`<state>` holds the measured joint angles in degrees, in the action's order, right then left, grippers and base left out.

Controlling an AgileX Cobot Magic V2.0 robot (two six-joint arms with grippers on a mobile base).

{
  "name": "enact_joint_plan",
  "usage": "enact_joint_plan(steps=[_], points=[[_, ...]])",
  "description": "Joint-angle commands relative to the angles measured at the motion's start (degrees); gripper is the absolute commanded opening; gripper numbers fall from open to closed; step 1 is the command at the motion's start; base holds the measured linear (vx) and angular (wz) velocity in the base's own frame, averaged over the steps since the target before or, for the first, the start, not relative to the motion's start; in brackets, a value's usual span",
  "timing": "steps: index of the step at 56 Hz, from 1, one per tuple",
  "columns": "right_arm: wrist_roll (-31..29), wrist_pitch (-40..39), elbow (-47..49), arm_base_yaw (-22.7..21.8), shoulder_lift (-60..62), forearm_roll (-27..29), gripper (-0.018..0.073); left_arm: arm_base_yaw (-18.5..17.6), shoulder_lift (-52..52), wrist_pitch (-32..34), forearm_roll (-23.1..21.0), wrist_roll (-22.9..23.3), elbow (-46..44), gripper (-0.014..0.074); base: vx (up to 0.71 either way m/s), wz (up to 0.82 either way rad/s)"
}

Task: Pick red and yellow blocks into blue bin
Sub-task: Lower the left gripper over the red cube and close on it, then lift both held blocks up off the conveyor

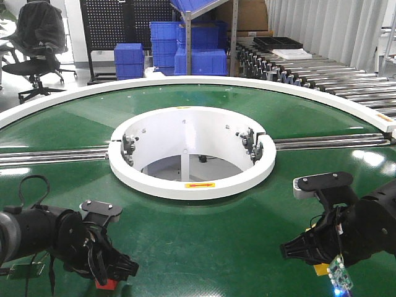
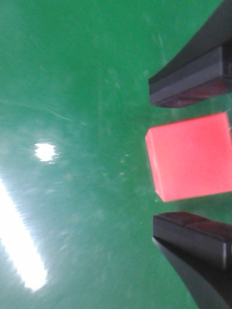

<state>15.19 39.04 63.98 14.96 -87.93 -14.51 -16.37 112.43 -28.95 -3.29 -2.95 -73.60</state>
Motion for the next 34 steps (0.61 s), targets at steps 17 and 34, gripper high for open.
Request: enact_joint_plan(steps=[17,34], points=[[-0.1,-3.0,1.6,-0.1,2.6,-1.1,-0.0011,-0.1,-2.7,3.3,-0.3,0.4,-1.8,0.0125,0.0,0.0],[-0.1,-3.0,1.6,-0.1,2.6,-0.9,-0.0011,-0.1,-6.3,1.4,-0.2,0.4,-1.8,-0.0006,0.0,0.0]])
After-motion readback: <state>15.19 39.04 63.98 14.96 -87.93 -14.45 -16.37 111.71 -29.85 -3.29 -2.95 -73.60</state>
